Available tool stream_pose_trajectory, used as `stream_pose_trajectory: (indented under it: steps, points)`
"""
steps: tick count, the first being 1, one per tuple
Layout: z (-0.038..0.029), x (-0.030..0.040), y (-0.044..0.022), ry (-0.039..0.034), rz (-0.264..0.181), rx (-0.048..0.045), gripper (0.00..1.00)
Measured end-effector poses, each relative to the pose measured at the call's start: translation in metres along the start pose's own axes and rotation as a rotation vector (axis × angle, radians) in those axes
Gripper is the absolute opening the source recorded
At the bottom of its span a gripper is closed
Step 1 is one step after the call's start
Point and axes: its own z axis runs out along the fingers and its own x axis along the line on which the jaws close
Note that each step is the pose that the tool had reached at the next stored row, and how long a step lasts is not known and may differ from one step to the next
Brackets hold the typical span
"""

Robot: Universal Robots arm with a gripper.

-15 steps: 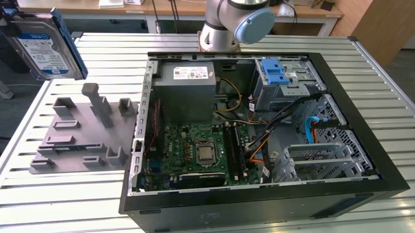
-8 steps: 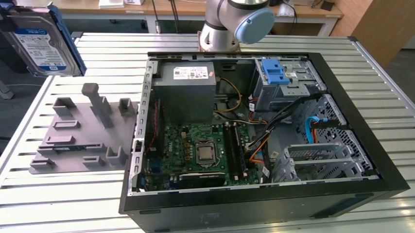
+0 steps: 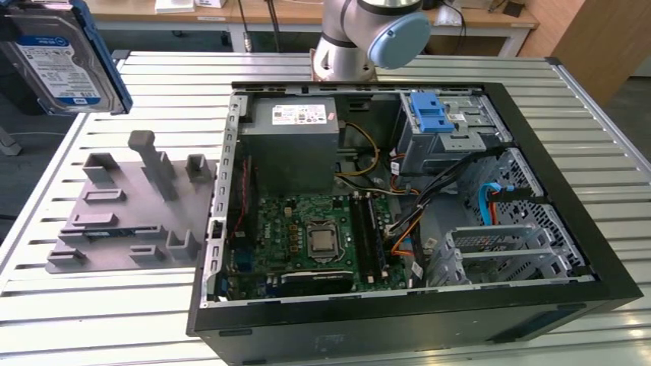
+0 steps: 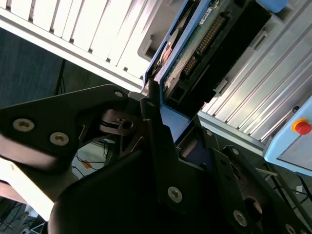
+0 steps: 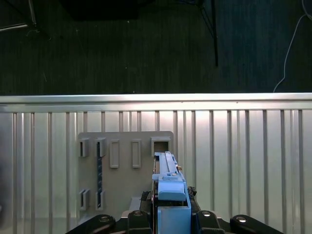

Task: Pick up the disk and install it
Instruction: 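Pick up the disk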

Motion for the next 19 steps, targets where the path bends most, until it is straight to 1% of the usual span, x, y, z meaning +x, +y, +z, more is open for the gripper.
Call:
stream_pose_trajectory:
  steps: [2,11,19]
  points:
    - [-0.0013,0.0000,0.0000,0.0000,0.000,0.0001,0.36]
    - [-0.0028,0.0000,0.0000,0.0000,0.000,-0.0001,0.36]
    - [-0.0073,0.0000,0.0000,0.0000,0.000,-0.0001,0.36]
